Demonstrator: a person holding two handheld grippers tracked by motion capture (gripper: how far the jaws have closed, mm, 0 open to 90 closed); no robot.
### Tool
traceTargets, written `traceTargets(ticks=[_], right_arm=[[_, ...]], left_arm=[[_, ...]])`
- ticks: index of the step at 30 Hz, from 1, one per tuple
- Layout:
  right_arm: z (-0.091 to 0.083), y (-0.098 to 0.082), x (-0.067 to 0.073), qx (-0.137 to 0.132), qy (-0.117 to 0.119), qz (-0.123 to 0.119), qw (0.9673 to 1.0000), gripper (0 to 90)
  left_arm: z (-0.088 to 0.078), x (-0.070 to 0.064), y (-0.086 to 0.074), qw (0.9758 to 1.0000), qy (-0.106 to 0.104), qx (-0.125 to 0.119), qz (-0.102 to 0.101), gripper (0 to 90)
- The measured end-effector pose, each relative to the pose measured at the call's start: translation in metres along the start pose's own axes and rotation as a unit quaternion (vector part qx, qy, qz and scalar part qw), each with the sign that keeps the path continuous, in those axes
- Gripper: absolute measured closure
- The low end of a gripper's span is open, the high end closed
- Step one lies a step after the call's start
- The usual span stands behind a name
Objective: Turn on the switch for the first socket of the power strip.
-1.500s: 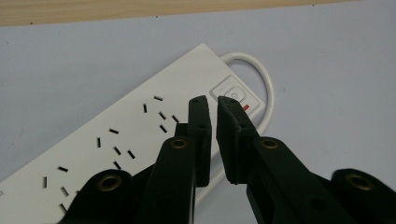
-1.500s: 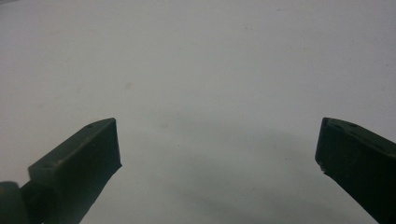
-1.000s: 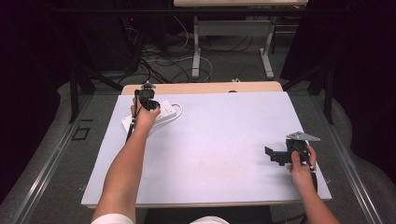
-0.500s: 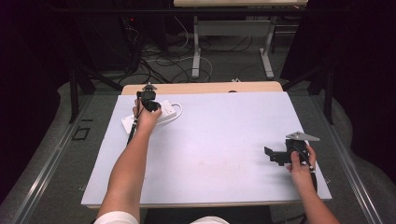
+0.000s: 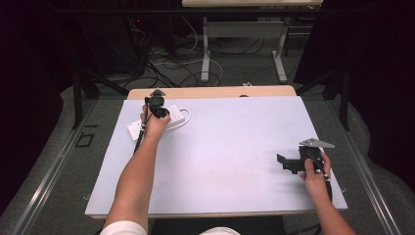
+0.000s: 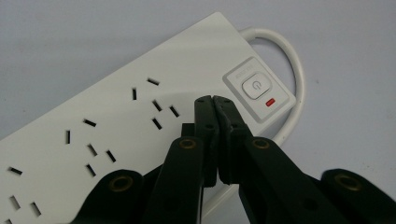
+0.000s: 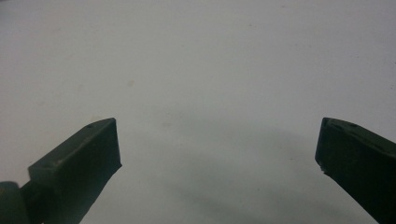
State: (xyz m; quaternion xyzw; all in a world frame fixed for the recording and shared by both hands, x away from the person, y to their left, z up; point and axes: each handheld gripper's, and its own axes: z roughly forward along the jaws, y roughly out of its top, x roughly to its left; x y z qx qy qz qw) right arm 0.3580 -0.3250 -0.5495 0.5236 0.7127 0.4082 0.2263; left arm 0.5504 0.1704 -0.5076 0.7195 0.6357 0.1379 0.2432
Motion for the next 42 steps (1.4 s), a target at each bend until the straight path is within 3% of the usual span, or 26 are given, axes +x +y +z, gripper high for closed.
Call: traceTargets(ticks=[8,17,23,36,41,42], right_arm=[[-0.0001,0.0000,0.0001,0.000,0.001,0.000,1.0000,0.0],[0.0005,-0.0002,0.0009,0.002,0.000,0.004,1.0000,0.0],[0.0008,-0.0002,0.0013,0.003,0.001,0.005,1.0000,0.0],[0.0011,-0.0002,0.0010,0.003,0.004,0.002,1.0000,0.0],[0.0010,0.0000,0.0013,0.003,0.003,0.001,1.0000,0.0],[0.0009,0.0000,0.0014,0.003,0.003,0.001,1.0000,0.0]], left_arm=[[0.0034,-0.0021,-0.0019,1.0000,0.002,0.001,-0.009,88.7],[0.0056,-0.0029,-0.0029,1.0000,0.003,0.007,-0.005,88.1],[0.0056,-0.0002,-0.0059,0.9999,-0.003,-0.004,-0.014,88.5],[0.0053,0.0008,-0.0063,0.9998,-0.009,-0.002,-0.019,88.4],[0.0062,0.0000,-0.0068,0.9998,-0.003,0.011,-0.014,89.9],[0.0069,-0.0005,-0.0077,0.9998,-0.005,0.003,-0.017,90.0]])
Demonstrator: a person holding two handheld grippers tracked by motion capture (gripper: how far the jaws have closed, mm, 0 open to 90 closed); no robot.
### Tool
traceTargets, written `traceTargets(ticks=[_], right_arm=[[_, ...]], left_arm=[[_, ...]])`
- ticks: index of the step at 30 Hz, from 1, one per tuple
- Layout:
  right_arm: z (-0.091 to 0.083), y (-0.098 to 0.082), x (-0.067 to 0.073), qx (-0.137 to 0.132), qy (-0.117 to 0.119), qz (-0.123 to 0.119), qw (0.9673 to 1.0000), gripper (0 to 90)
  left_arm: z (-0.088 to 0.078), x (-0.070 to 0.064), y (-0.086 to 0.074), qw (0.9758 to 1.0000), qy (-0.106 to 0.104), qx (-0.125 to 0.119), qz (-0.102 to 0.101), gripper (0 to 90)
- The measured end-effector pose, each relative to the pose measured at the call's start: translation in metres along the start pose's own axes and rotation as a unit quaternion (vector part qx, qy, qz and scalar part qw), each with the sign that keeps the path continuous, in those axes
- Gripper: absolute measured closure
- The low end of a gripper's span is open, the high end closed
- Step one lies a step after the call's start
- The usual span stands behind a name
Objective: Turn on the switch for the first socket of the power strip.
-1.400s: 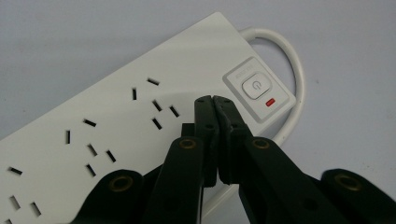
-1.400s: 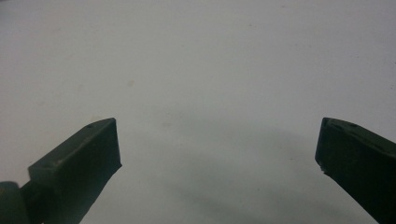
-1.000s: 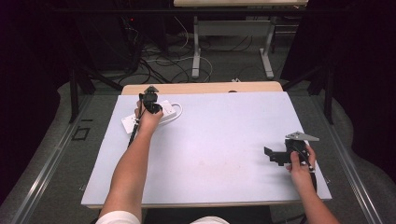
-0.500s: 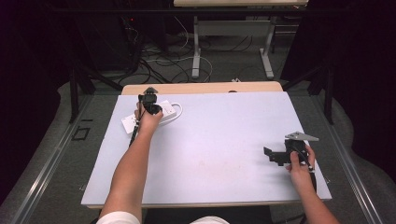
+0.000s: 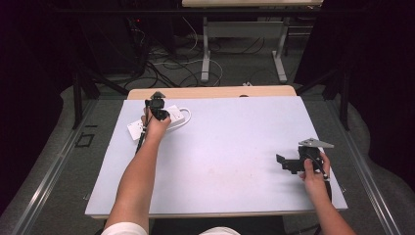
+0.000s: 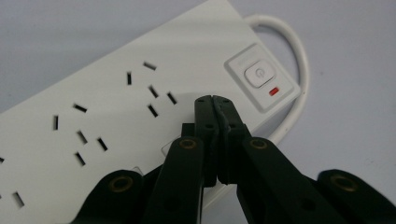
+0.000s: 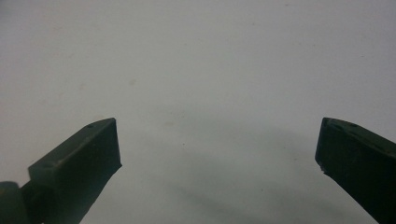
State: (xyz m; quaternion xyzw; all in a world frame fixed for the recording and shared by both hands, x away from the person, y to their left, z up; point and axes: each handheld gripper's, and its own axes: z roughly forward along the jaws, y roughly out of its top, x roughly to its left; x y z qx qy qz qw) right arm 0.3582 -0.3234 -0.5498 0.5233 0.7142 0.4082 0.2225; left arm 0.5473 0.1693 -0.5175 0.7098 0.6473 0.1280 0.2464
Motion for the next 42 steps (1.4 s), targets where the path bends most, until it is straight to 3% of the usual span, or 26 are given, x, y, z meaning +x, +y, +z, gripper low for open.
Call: traceTargets(ticks=[23,26,35,42], right_arm=[[-0.0003,0.0000,-0.0011,0.000,-0.001,0.003,1.0000,0.0],[-0.0002,-0.0001,-0.0019,0.000,-0.001,0.001,1.0000,0.0],[0.0000,-0.0001,-0.0018,0.001,-0.001,0.002,1.0000,0.0],[-0.0003,0.0000,-0.0012,0.001,0.000,0.004,1.0000,0.0]], left_arm=[[0.0004,-0.0032,-0.0012,0.9999,0.008,-0.006,0.010,89.1],[-0.0004,-0.0027,-0.0005,0.9998,0.006,-0.001,0.020,87.2],[-0.0007,-0.0029,-0.0001,0.9997,0.004,-0.002,0.025,79.5],[-0.0023,-0.0011,0.0007,0.9997,-0.001,-0.003,0.025,67.7]])
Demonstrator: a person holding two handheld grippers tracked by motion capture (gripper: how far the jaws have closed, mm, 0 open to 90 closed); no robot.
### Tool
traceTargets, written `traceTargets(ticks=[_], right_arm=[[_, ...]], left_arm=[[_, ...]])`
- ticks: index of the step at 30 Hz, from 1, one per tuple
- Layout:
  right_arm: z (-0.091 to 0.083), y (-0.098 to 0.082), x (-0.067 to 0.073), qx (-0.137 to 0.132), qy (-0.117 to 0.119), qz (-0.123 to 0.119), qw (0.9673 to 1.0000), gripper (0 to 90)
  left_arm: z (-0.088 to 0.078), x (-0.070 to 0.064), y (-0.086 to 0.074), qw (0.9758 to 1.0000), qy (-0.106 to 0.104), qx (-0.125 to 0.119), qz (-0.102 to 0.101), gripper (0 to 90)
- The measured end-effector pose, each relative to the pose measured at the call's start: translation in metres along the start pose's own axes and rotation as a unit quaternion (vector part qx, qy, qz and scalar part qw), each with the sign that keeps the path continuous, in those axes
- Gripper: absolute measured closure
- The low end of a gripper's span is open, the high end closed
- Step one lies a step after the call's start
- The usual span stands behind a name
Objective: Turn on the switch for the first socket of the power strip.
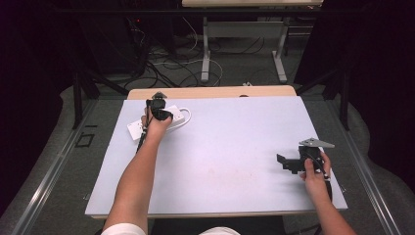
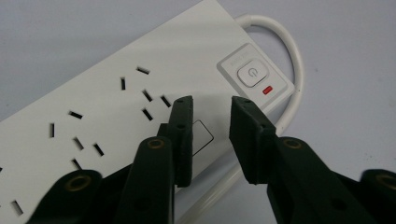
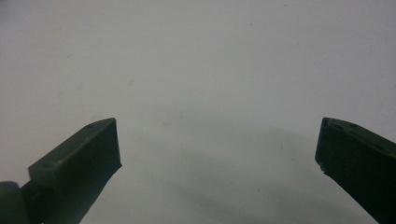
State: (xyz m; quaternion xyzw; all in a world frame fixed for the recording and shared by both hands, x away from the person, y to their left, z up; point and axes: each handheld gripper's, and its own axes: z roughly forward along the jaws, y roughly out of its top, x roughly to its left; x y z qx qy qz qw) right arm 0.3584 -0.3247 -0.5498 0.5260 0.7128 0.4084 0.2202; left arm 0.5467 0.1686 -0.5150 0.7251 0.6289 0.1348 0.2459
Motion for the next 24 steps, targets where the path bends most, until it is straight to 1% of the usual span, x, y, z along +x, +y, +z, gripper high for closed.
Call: traceTargets(ticks=[1,3,5,7,8,10,12,14,15,17,19,20,22,24], right_arm=[[-0.0001,0.0000,-0.0001,0.000,0.000,0.000,1.0000,0.0],[-0.0003,0.0001,-0.0002,-0.001,0.000,-0.001,1.0000,0.0],[-0.0003,0.0002,-0.0003,-0.001,0.000,0.000,1.0000,0.0],[-0.0003,0.0001,-0.0010,0.000,-0.001,-0.005,1.0000,0.0],[-0.0002,0.0002,-0.0002,0.000,0.000,-0.001,1.0000,0.0],[-0.0003,0.0002,0.0000,0.000,0.000,-0.001,1.0000,0.0],[-0.0002,0.0003,0.0003,0.000,0.000,0.000,1.0000,0.0],[0.0000,0.0002,0.0003,0.000,0.000,0.001,1.0000,0.0],[0.0001,0.0002,0.0003,0.000,0.000,0.001,1.0000,0.0],[0.0005,0.0001,-0.0001,-0.001,-0.001,-0.002,1.0000,0.0],[0.0008,0.0000,0.0003,-0.001,0.001,-0.002,1.0000,0.0],[0.0008,0.0000,0.0005,0.000,0.001,-0.002,1.0000,0.0],[0.0010,0.0000,0.0001,-0.001,0.001,-0.005,1.0000,0.0],[0.0010,0.0000,0.0002,-0.001,0.001,-0.004,1.0000,0.0]], left_arm=[[0.0010,-0.0009,-0.0003,0.9999,-0.008,-0.009,-0.010,64.9],[0.0003,-0.0003,0.0000,0.9999,-0.008,-0.011,-0.002,61.6],[0.0006,-0.0006,0.0001,0.9998,-0.011,-0.015,-0.006,58.0],[0.0004,-0.0008,0.0000,0.9998,-0.008,-0.016,-0.004,55.7],[0.0001,-0.0007,0.0001,0.9999,-0.006,-0.015,-0.003,54.7],[0.0002,-0.0004,0.0000,0.9999,-0.004,-0.015,0.000,52.2],[0.0002,0.0000,-0.0003,0.9997,0.004,-0.022,0.005,48.1],[-0.0001,0.0011,0.0000,0.9997,0.005,-0.022,0.011,44.6],[-0.0005,0.0021,0.0002,0.9997,0.007,-0.018,0.016,42.2],[-0.0001,0.0029,0.0002,0.9995,0.014,-0.022,0.019,38.3],[0.0008,0.0038,-0.0003,0.9993,0.015,-0.030,0.017,34.9],[-0.0001,0.0048,0.0002,0.9994,0.012,-0.026,0.021,32.9],[-0.0007,0.0054,0.0005,0.9992,0.011,-0.028,0.028,30.2],[-0.0013,0.0057,0.0008,0.9992,0.010,-0.028,0.026,27.5]])
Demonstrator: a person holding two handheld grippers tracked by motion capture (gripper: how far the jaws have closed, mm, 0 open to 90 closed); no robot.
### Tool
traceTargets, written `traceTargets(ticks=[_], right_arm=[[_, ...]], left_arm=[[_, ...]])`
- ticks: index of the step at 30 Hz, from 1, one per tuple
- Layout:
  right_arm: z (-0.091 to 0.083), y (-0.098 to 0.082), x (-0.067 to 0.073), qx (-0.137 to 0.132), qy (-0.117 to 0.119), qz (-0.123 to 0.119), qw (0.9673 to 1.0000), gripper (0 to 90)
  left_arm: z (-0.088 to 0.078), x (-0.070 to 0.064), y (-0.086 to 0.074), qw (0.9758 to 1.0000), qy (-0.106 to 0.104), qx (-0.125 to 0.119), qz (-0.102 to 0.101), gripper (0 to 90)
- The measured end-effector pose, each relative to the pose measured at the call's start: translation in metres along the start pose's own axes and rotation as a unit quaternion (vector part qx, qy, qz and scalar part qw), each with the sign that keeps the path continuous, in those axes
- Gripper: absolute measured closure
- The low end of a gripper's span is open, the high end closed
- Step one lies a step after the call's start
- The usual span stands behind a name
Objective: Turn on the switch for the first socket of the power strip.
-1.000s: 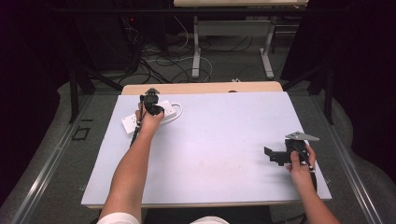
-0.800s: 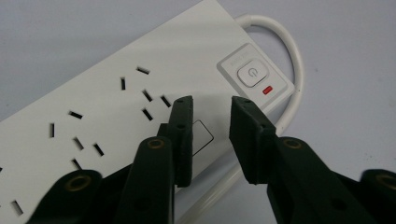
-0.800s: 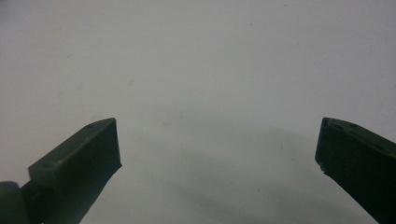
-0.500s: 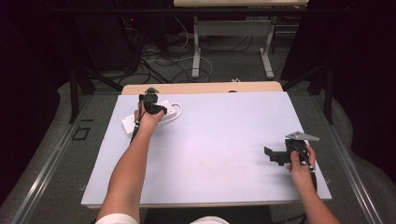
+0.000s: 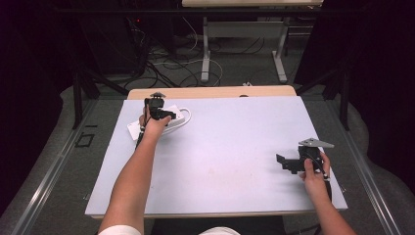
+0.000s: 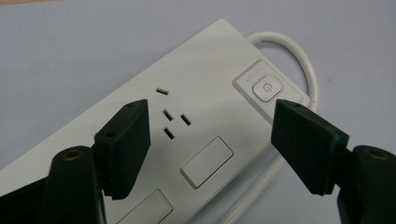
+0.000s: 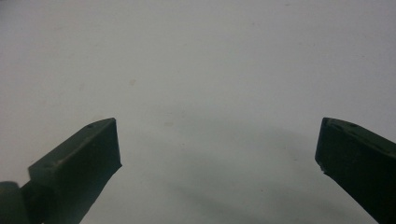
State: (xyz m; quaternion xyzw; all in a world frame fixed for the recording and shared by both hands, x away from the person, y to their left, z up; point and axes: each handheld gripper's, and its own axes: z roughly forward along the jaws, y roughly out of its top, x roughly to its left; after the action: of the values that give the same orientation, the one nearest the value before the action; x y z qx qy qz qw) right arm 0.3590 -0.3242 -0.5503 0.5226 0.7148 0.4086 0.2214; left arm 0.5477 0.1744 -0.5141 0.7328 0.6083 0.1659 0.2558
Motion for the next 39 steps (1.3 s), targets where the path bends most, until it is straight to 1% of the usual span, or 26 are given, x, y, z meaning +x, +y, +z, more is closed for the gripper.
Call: traceTargets(ticks=[2,3,4,5,7,10,12,13,16,17,19,21,22,23,25,26,27,29,32,33,34,36,39], right_arm=[[0.000,0.000,0.000,0.001,0.001,0.002,1.0000,0.0],[0.000,0.000,0.000,0.001,0.000,0.002,1.0000,0.0],[0.000,0.000,0.000,0.001,0.000,0.003,1.0000,0.0],[0.000,0.000,0.000,0.001,-0.001,0.003,1.0000,0.0],[0.000,0.000,0.000,0.001,0.000,0.004,1.0000,0.0],[0.000,0.000,0.000,0.002,0.001,0.004,1.0000,0.0],[0.000,0.000,0.000,0.002,0.000,0.004,1.0000,0.0],[0.000,0.000,0.000,0.002,0.001,0.004,1.0000,0.0],[0.000,0.000,0.000,0.001,0.001,0.005,1.0000,0.0],[0.000,0.000,0.000,0.001,0.001,0.005,1.0000,0.0],[0.000,0.000,0.000,0.001,0.001,0.005,1.0000,0.0],[0.000,0.000,0.000,0.001,0.000,0.005,1.0000,0.0],[0.000,0.000,0.000,0.001,0.000,0.004,1.0000,0.0],[0.000,0.000,0.000,0.001,0.000,0.004,1.0000,0.0],[0.000,0.000,0.000,0.001,0.000,0.006,1.0000,0.0],[0.000,0.000,0.000,0.001,-0.001,0.007,1.0000,0.0],[0.000,0.000,0.000,0.000,-0.001,0.007,1.0000,0.0],[0.000,0.000,0.000,0.000,-0.001,0.007,1.0000,0.0],[-0.001,0.000,-0.001,0.000,-0.002,0.005,1.0000,0.0],[-0.001,0.000,-0.001,0.000,-0.001,0.006,1.0000,0.0],[-0.001,0.000,-0.001,0.000,-0.001,0.004,1.0000,0.0],[-0.001,0.000,-0.001,-0.002,-0.002,0.007,1.0000,0.0],[-0.001,-0.001,-0.002,-0.001,-0.002,0.012,0.9999,0.0]], left_arm=[[0.001,0.000,-0.001,0.9999,-0.002,-0.012,-0.002,25.9],[0.000,0.000,0.000,0.9999,-0.002,-0.011,-0.001,24.8],[-0.001,0.000,0.000,1.0000,-0.006,-0.005,0.003,23.9],[-0.001,0.000,0.000,0.9999,-0.003,-0.010,0.008,23.8],[-0.002,-0.001,-0.001,0.9999,0.000,-0.010,0.008,23.8],[-0.004,-0.001,0.000,0.9999,-0.005,-0.007,0.010,23.8],[-0.005,-0.001,0.000,0.9999,-0.006,-0.010,0.010,23.8],[-0.007,0.000,0.000,0.9998,-0.007,-0.008,0.014,23.8],[-0.009,-0.001,0.000,0.9998,-0.007,-0.016,0.011,23.5],[-0.010,-0.001,0.000,0.9997,-0.010,-0.016,0.012,23.4],[-0.011,-0.001,0.000,0.9996,-0.011,-0.023,0.013,23.2],[-0.014,-0.001,0.001,0.9995,-0.012,-0.025,0.017,21.0],[-0.016,-0.002,0.001,0.9994,-0.014,-0.028,0.016,18.8],[-0.016,-0.002,0.001,0.9991,-0.013,-0.038,0.016,16.6],[-0.019,-0.003,0.001,0.9989,-0.016,-0.044,0.010,15.8],[-0.020,-0.002,0.001,0.9987,-0.017,-0.047,0.014,15.1],[-0.021,-0.003,0.001,0.9987,-0.017,-0.046,0.011,12.7],[-0.023,-0.001,0.001,0.9987,-0.022,-0.045,0.010,5.2],[-0.025,0.000,0.000,0.9983,-0.028,-0.049,0.014,0.2],[-0.027,0.000,0.000,0.9983,-0.032,-0.046,0.014,0.3],[-0.027,0.000,0.000,0.9979,-0.037,-0.052,0.015,0.3],[-0.030,-0.001,-0.001,0.9977,-0.042,-0.051,0.015,0.3],[-0.035,-0.003,-0.002,0.9969,-0.053,-0.048,0.031,0.3]])
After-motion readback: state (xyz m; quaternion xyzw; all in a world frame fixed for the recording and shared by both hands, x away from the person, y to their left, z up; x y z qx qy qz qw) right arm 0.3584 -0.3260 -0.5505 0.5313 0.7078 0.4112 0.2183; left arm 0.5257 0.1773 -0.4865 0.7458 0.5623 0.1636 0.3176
